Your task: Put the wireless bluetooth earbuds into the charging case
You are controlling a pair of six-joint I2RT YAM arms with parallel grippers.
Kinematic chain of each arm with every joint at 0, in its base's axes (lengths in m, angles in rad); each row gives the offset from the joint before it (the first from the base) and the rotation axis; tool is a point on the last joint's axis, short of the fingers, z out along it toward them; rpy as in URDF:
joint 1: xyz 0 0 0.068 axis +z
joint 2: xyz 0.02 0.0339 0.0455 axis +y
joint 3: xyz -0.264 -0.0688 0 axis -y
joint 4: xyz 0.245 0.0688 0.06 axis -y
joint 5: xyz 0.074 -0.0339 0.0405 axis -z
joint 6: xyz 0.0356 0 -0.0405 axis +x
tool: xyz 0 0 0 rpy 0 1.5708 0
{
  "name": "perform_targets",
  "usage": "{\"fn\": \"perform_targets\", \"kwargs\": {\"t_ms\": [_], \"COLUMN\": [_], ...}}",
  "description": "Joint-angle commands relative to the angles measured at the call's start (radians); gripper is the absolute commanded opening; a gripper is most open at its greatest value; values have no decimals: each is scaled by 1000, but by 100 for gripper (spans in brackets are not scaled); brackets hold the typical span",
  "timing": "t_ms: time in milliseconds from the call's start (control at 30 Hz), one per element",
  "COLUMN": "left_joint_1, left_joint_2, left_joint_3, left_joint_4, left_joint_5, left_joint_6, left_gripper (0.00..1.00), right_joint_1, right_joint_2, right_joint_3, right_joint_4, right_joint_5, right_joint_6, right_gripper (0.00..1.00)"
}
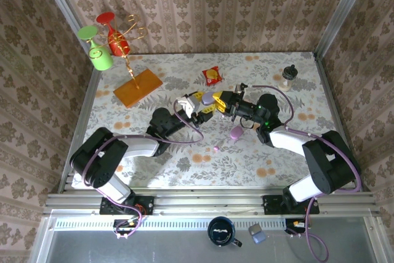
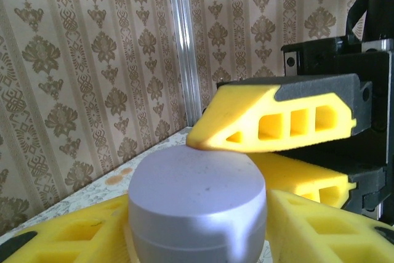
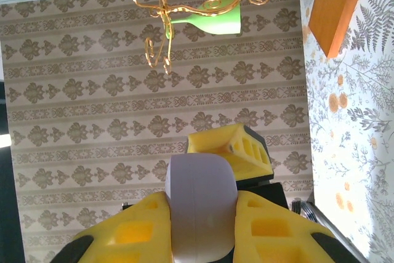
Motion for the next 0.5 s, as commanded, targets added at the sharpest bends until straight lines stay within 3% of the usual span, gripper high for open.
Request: {"fn": "perform_targets", "kwargs": {"t_ms": [0,467], "left_joint_1": [-6,-5], "left_joint_2": [16,0], "left_joint_3": [-12,14], "left_joint_4": [33,32], "left_joint_5": [-3,-3], "left_joint_6": [2,-29], "left_gripper": [54,49], "right_joint_1": [-4,-4], "right_joint_2": [-23,-17], "right_joint_3": [9,7], "right_joint_4": [31,4], "right_joint_5": [-14,-18], "right_joint_6": [-10,-28], "right_gripper": [0,0]}}
